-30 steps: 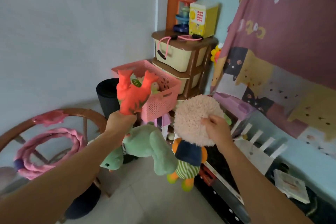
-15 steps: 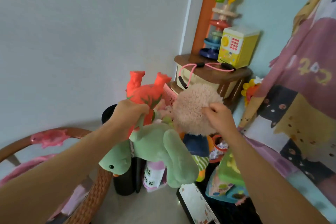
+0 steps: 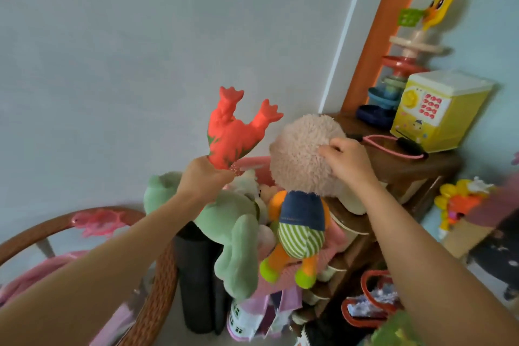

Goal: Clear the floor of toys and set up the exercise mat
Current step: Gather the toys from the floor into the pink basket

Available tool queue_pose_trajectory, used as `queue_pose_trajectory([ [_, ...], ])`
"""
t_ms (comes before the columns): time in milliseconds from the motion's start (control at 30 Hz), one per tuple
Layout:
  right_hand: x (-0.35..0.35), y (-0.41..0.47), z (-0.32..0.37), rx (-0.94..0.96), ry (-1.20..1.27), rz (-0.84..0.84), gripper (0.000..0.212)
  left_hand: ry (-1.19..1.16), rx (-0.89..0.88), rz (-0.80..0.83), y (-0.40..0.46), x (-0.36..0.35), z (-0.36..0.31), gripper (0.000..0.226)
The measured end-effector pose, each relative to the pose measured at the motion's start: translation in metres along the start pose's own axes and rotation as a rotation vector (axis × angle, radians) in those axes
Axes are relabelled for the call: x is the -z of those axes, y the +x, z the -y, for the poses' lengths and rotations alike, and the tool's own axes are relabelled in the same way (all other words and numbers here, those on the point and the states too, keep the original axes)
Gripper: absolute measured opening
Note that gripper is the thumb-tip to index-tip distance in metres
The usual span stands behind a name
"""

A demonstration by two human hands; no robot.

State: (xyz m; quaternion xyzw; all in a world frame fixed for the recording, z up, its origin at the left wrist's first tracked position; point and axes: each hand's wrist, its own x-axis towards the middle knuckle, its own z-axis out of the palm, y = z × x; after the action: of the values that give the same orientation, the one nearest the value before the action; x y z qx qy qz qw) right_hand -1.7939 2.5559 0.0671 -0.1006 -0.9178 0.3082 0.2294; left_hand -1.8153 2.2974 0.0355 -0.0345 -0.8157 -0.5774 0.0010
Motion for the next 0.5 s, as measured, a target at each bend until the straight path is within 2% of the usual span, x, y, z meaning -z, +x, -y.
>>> queue_pose_trajectory([
  [267, -0.034, 0.087, -0.034, 0.175, -0.174, 0.178, 0.038, 0.223, 0.129, -0.241, 0.045, -0.047, 0.007, 0.020],
  [400, -0.084, 0.098, -0.060, 0.236, -0.366, 0.402, 0.033, 0.374, 0.163, -0.361, 0.058, -0.073, 0.022, 0.018],
  [500, -0.126, 0.089, -0.094, 0.146, -0.362, 0.607, 0.032, 0.461, 0.202, -0.411, 0.059, -0.084, 0.037, 0.022],
])
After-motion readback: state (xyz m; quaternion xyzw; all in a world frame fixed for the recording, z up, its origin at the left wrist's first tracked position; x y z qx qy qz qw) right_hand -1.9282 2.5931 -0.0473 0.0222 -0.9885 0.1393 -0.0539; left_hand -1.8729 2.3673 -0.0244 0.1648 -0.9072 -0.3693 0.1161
